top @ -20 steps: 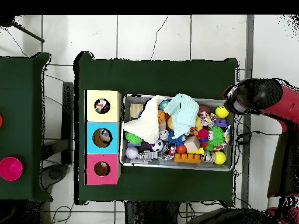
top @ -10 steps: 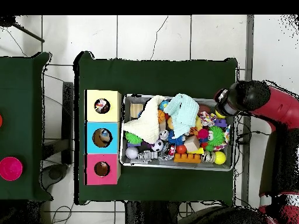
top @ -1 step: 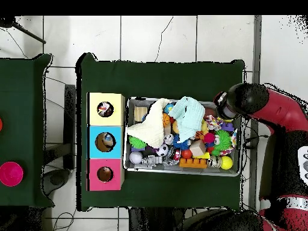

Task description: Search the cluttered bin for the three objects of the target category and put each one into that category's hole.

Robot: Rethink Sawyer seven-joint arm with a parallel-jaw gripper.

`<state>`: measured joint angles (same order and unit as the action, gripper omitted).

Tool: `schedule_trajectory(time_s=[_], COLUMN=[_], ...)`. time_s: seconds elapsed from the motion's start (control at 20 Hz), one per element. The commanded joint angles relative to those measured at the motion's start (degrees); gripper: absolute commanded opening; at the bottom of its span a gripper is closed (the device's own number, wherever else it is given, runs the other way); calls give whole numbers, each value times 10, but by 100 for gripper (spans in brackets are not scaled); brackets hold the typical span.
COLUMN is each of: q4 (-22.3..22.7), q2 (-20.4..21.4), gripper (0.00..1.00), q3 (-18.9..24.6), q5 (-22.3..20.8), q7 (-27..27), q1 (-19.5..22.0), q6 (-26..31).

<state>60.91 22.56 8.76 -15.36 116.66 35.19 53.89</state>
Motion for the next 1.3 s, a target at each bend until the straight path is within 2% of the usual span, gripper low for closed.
schedule_trajectory(time_s=[0.05, 0.4, 0.9, 1.3], q4=[63, 83, 152, 172], q2=[-34, -42, -41, -29], gripper=[100, 100, 100, 100], q3=[-14, -25, -40, -53], q5=[30, 46, 62, 72], q7=[124, 121, 111, 81], q1=[-20, -24, -13, -1], q6=[-44, -77, -162, -166])
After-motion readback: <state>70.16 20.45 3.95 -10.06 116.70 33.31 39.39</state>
